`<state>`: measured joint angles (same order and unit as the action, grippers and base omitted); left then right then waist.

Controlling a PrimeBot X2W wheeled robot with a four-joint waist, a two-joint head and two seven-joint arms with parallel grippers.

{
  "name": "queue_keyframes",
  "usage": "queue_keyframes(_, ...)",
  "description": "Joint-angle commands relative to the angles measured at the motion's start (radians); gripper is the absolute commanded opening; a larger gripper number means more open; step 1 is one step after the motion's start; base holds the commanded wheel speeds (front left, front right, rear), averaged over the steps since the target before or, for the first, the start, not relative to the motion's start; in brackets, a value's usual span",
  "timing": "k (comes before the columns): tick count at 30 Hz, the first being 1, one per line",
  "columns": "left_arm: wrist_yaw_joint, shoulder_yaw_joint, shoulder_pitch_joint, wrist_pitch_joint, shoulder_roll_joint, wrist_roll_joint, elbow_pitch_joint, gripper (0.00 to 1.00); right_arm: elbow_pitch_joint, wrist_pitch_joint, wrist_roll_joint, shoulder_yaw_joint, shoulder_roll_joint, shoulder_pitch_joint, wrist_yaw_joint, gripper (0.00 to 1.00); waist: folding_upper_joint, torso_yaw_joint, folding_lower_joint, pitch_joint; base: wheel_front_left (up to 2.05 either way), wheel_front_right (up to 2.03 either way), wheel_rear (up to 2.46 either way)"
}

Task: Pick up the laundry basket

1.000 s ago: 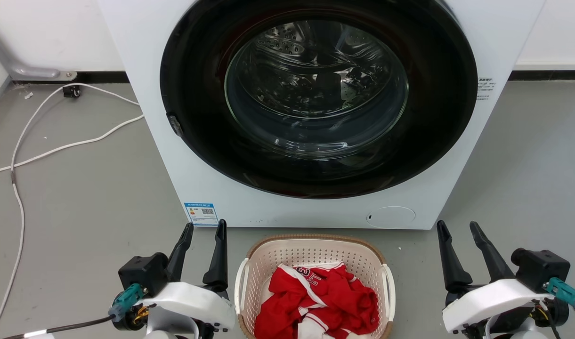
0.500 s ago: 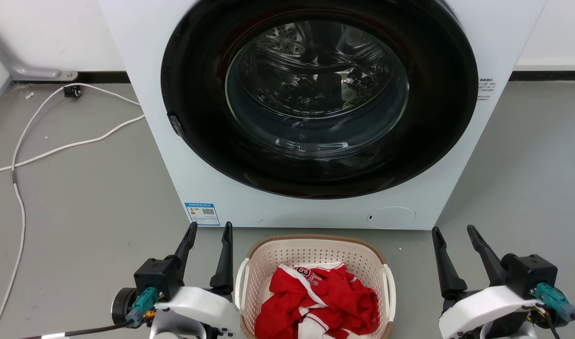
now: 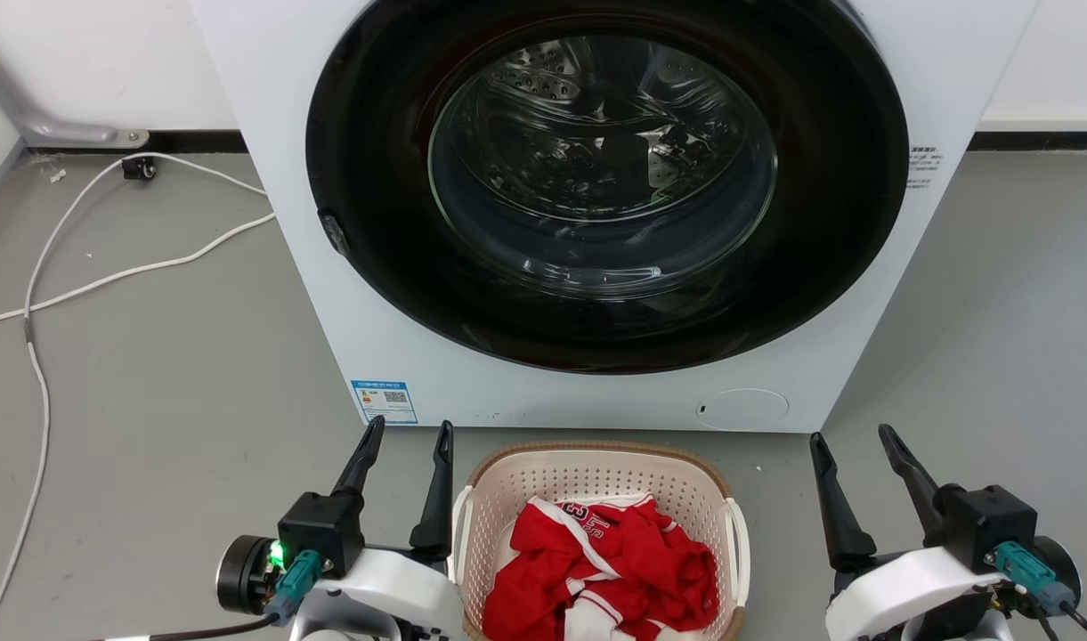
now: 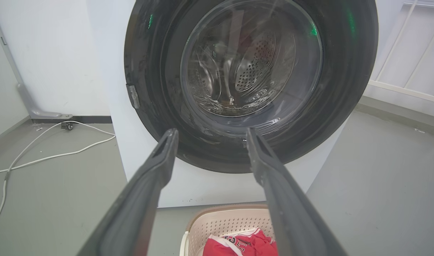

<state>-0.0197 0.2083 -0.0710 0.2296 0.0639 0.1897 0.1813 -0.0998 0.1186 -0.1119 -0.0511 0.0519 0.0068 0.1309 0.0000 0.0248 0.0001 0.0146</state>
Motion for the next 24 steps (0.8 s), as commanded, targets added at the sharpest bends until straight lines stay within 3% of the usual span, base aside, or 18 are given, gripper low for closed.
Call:
queue_keyframes(1,-0.006,0.002,0.002,0.010,0.001,-0.019,-0.002,1.00,0.007,0.010,0.021,-0.001,-0.002,0.008,0.000,1.00,0.0000,0.000,-0.0001,0.000,0.00,0.00,0.00)
queue_keyframes(17,-0.031,0.010,0.012,0.038,-0.009,-0.077,0.021,1.00,-0.008,0.041,0.071,0.005,-0.003,0.018,0.000,1.00,0.0000,0.003,-0.0001,-0.003,0.00,0.00,0.00)
queue_keyframes(24,-0.034,0.004,0.011,0.036,-0.011,-0.055,0.035,1.00,-0.019,0.044,0.051,0.009,-0.003,0.012,0.000,1.00,0.0000,0.002,-0.0001,-0.001,0.00,0.00,0.00)
